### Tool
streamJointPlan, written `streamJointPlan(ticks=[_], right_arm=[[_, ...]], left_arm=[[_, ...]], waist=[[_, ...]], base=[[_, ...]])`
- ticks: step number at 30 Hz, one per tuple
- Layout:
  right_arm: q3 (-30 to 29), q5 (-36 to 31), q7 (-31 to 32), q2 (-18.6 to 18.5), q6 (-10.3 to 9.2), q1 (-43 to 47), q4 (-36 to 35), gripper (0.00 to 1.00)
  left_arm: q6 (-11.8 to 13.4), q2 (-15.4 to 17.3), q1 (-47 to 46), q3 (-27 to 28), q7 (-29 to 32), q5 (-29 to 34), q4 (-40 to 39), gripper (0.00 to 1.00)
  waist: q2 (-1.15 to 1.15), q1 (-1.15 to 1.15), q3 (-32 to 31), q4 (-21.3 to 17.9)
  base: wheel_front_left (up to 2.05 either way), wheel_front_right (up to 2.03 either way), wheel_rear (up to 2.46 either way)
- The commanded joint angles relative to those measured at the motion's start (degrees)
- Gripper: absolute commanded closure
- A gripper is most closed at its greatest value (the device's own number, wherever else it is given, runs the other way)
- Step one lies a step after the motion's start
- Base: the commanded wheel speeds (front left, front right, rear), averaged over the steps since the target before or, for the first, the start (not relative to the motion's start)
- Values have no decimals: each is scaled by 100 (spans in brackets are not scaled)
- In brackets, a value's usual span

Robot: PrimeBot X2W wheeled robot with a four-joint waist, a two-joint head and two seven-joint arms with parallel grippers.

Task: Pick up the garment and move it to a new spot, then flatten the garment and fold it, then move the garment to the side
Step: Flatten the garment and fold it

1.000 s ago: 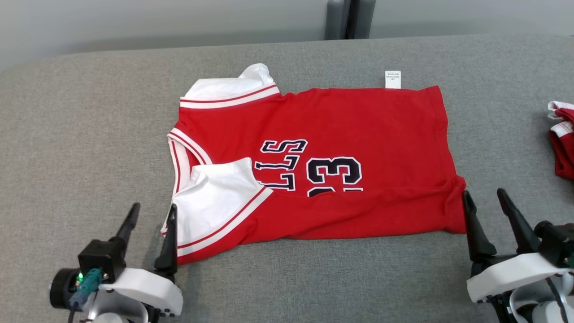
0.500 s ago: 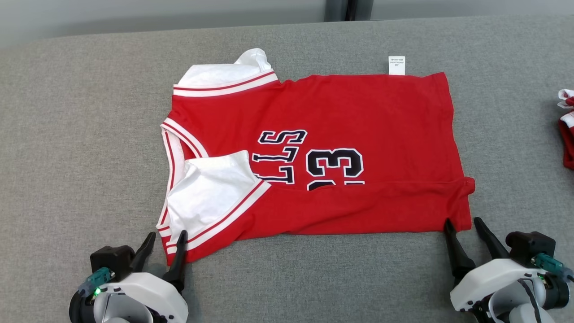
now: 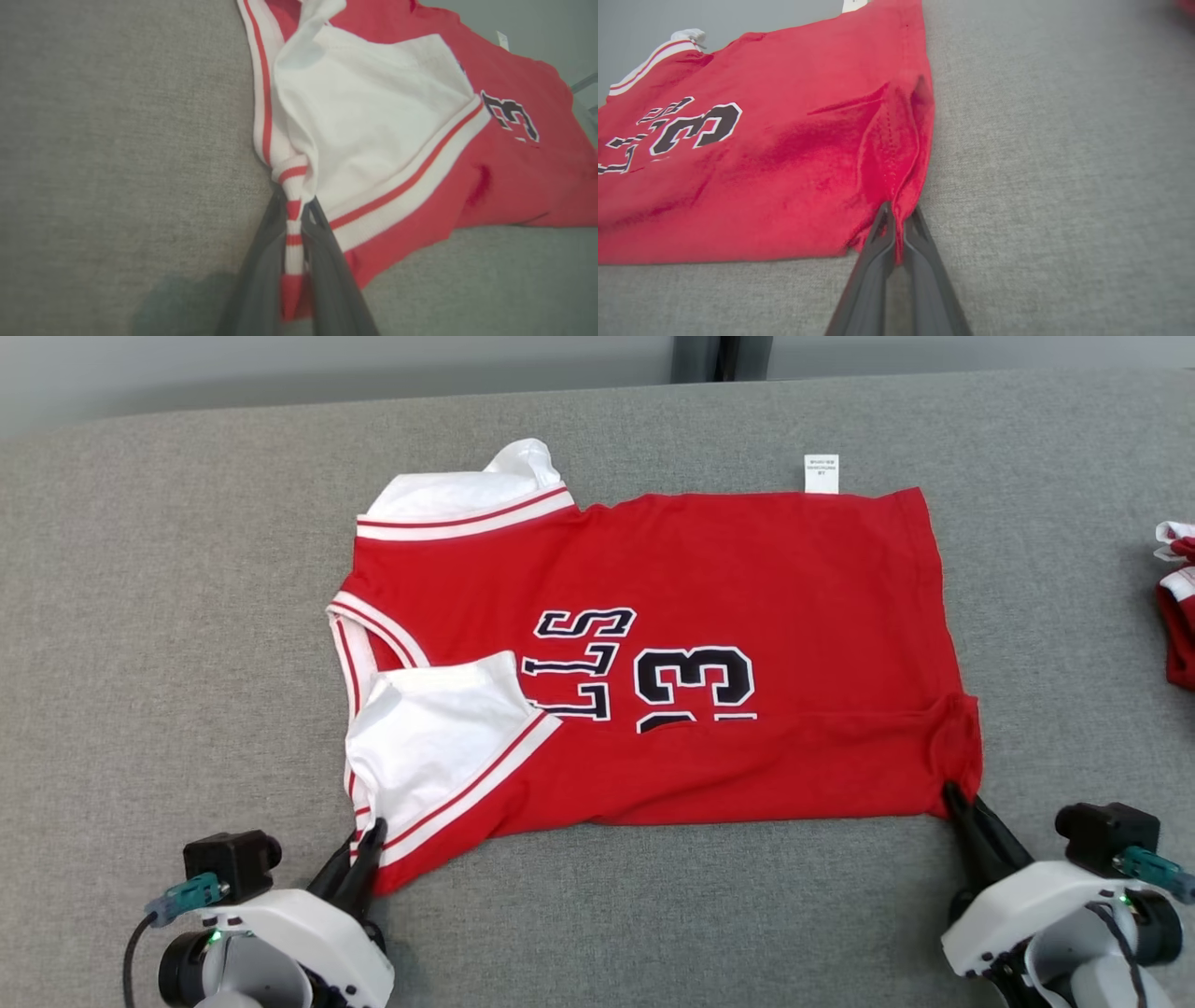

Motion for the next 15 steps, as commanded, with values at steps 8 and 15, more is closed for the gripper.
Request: streamJointPlan(ticks=[8,15], right_arm=[[-304,206,463,-305,-6,806,-835,100],[-588,194,798,-224,-6,1378,-1306,100]], left_arm=[[236,511,790,200,390,-160,-1161,100],[689,748,1367,217,740,-92,-1994,100]], waist=[[0,0,-104,-3],[0,0,-126,29]], base=[[0,0,0],[0,0,0]])
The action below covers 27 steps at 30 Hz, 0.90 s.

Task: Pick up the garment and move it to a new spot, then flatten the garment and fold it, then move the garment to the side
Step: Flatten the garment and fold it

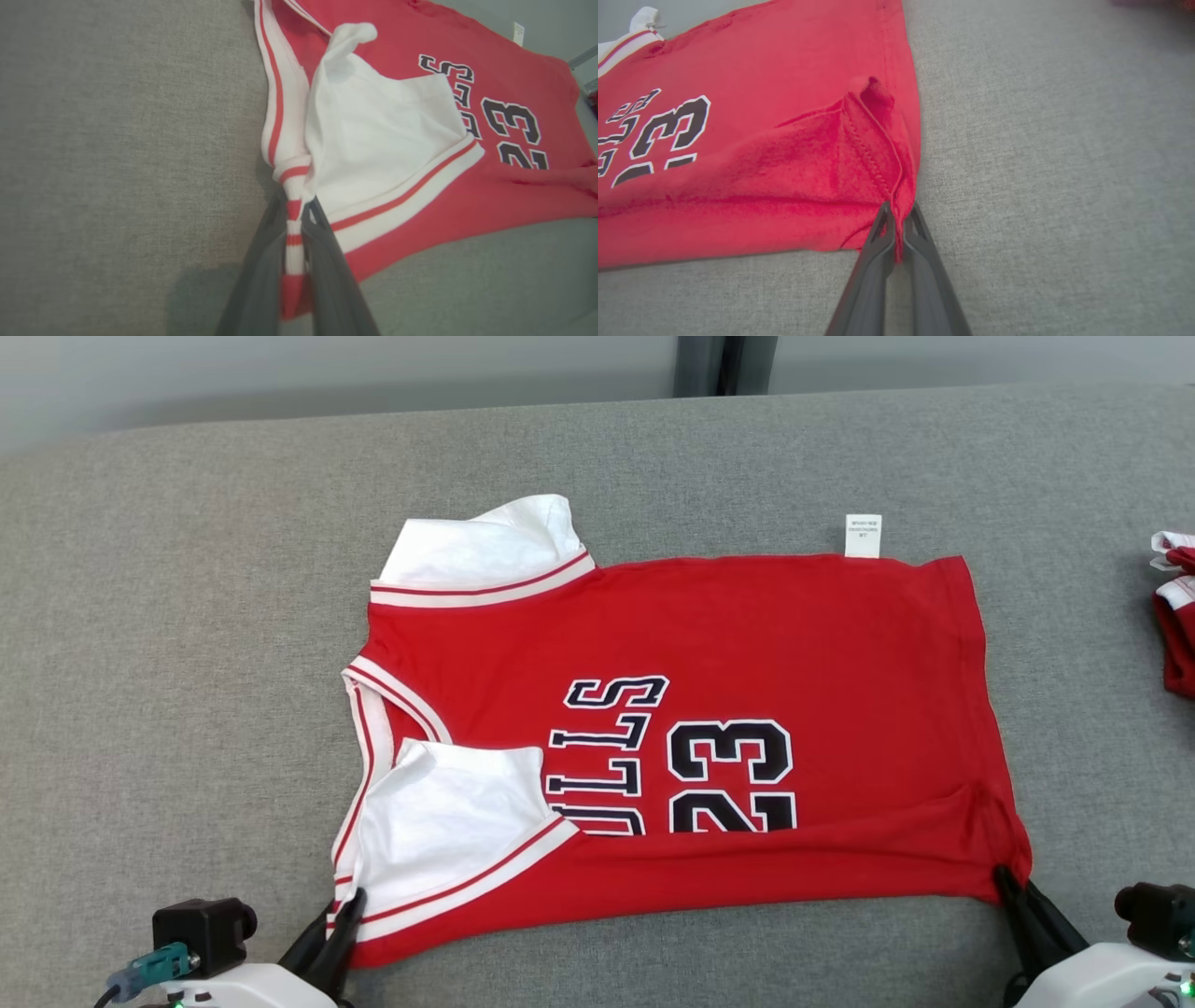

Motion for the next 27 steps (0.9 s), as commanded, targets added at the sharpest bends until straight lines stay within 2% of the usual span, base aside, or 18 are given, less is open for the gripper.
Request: streamJointPlan(ticks=[1,2,3,4,8,12,19,27], right_arm=[[-50,-50,31,-10,-6,71,-15,100],[-58,-47,44,22,-6,84,-25,100],[-57,-52,62,45,-6,90,-23,64],[-68,-78,49,65,-6,80,-29,0],[-214,-208,-129,142,-4,-75,-133,0],[-439,-445,-439,207,-4,-273,-461,0],[-566,-838,-819,377,-4,-631,-1281,0],[-403,-989,-710,466,-4,-679,-1712,0]], left_arm=[[95,68,22,44,-31,92,-11,100],[128,36,-5,35,-75,129,-36,100],[152,4,-33,7,-113,180,-22,39],[207,4,-77,-3,-163,264,11,0],[376,-117,-246,62,-515,475,94,0],[519,-193,-503,198,-1138,800,11,0],[598,-175,-1096,261,-1889,1341,-50,0],[750,-125,-1282,179,-1831,1573,-112,0]], waist=[[0,0,-2,8],[0,0,-1,17],[0,0,-4,25],[0,0,-9,28],[0,0,-31,6],[0,0,-33,-23],[0,0,-42,-29],[0,0,-30,-22]], base=[[0,0,0],[0,0,0],[0,0,0],[0,0,0],[0,0,0],[0,0,0],[0,0,0],[0,0,0]])
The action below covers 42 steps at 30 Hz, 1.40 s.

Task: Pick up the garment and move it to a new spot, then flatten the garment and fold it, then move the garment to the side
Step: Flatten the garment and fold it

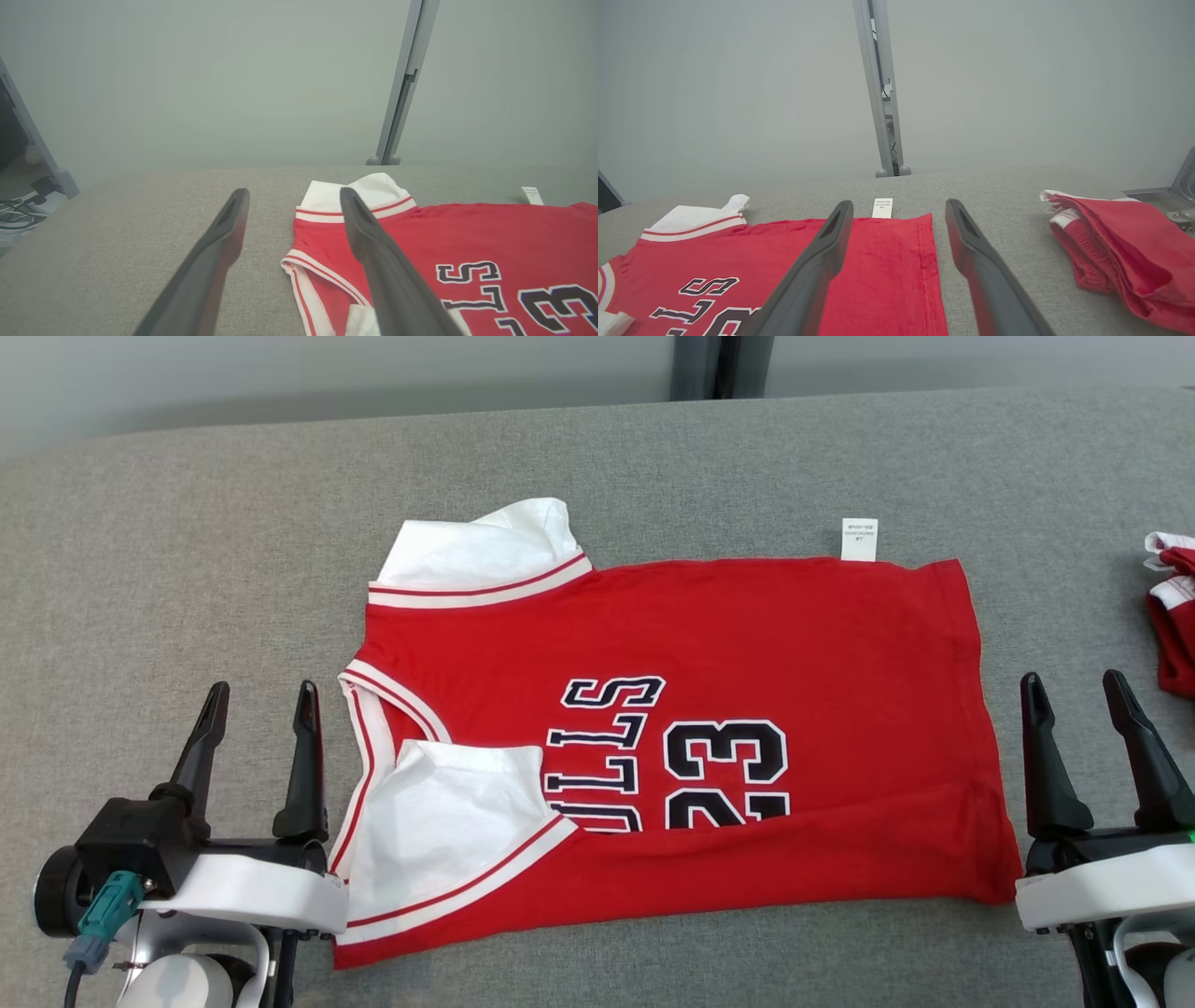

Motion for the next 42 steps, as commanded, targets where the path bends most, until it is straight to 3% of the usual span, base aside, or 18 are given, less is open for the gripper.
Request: streamJointPlan(ticks=[1,8,11,18,27,36,37,38,39,42], right_arm=[[-9,-6,31,5,-2,-23,-47,0],[-46,37,43,29,-2,-76,-89,0],[-22,55,66,30,-2,-117,-95,0],[207,45,56,31,-2,-382,-19,0],[499,203,-154,31,-2,-700,225,0],[515,239,-323,30,-2,-832,546,0],[499,221,-322,31,-2,-851,567,0],[494,205,-311,31,-2,-888,580,0],[510,222,-306,32,-2,-944,585,0],[493,199,-301,-22,-2,-1028,622,0]], left_arm=[[44,43,-55,5,16,40,-34,0],[48,63,-147,-15,99,15,-104,0],[-74,110,-486,-42,186,11,-91,0],[-809,252,-2156,-139,959,-344,576,0],[-1705,161,-3940,-334,2021,-913,2734,0],[-2252,70,-4680,-389,2666,-1413,4335,0],[-2277,60,-4707,-412,2672,-1422,4380,3],[-2298,49,-4744,-415,2613,-1431,4397,38],[-2316,51,-4777,-424,2590,-1435,4431,100],[-2356,35,-4802,-466,2619,-1481,4505,100]], waist=[[0,0,22,6],[0,0,152,38],[0,0,263,47],[0,0,728,-157],[0,0,1312,-635],[0,0,1480,-736],[0,0,1477,-719],[0,0,1477,-705],[0,0,1478,-690],[0,0,1482,-667]], base=[[0,0,0],[0,0,0],[0,0,0],[0,0,0],[0,0,0],[0,0,0],[0,0,0],[0,0,0],[0,0,0],[0,0,0]])
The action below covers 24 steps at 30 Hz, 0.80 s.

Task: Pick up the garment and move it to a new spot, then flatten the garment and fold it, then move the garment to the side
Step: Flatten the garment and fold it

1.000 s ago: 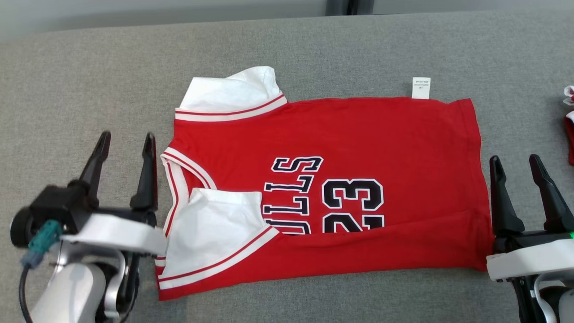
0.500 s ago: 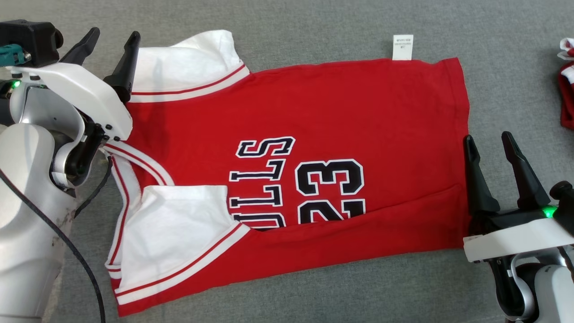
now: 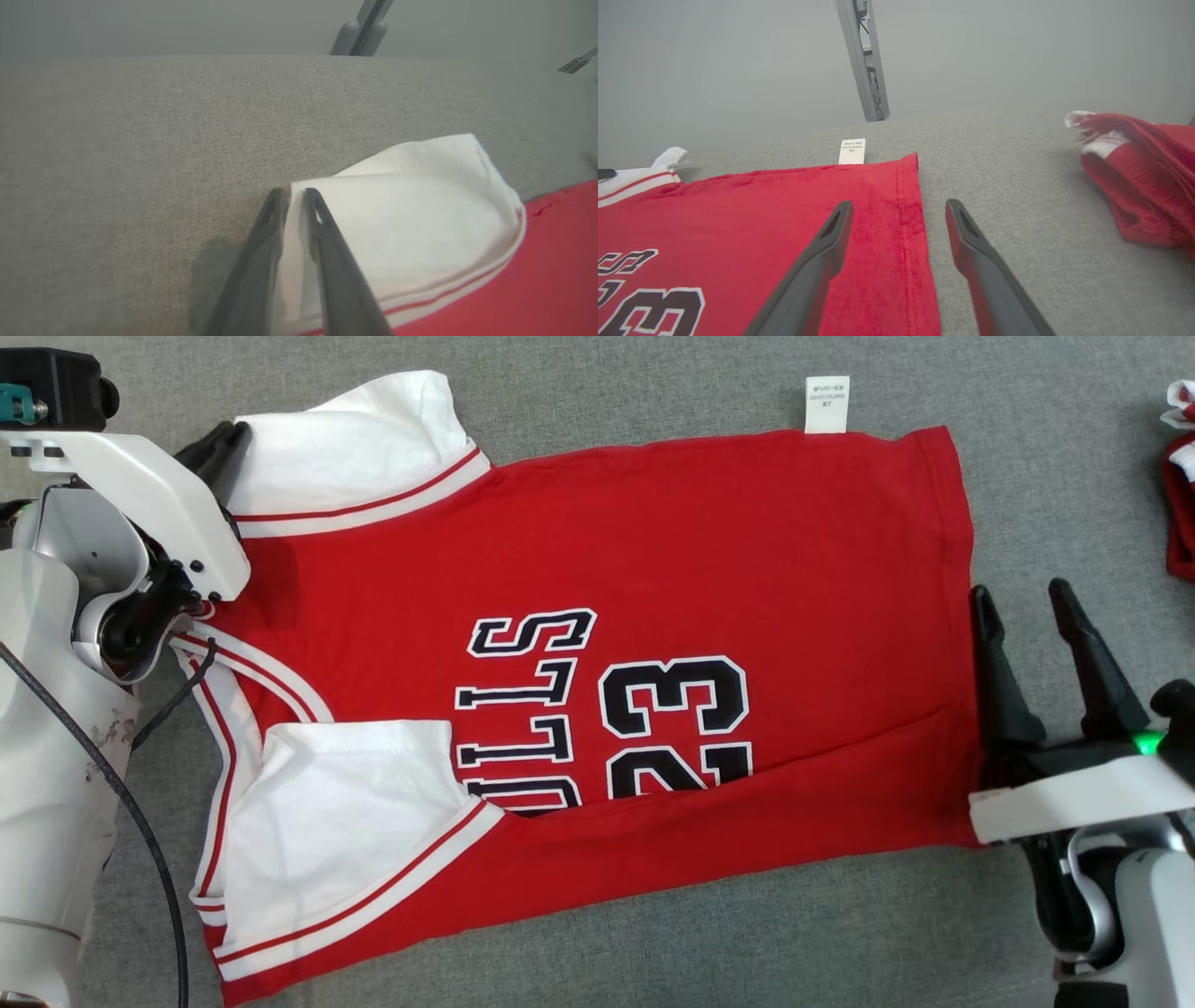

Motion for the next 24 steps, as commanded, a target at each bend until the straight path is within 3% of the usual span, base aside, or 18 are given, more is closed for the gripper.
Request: streamJointPlan(ticks=[1,7,12,18,23,24], right_arm=[[-35,-3,0,-93,-2,-171,32,0],[-183,230,-15,-583,-2,-1179,593,0],[-36,535,230,-1069,-2,-2360,1816,0],[1042,815,573,-1481,-2,-3159,3030,0],[1693,1308,798,-1660,-2,-3358,3487,0],[1762,1390,804,-1711,-2,-3374,3540,33]], left_arm=[[-43,11,-95,-16,-5,-29,37,100],[-105,-26,-231,-176,34,-114,92,100],[-128,-139,-357,-315,-137,-64,84,100],[-145,-307,-513,-477,-266,-111,188,100],[-142,-268,-591,-591,-440,-126,247,100],[-143,-257,-602,-618,-460,-128,249,100]], waist=[[0,0,7,22],[0,0,75,134],[0,0,143,317],[0,0,205,551],[0,0,212,591],[0,0,207,593]], base=[[0,0,0],[0,0,0],[0,0,0],[0,0,0],[0,0,0],[0,0,0]])
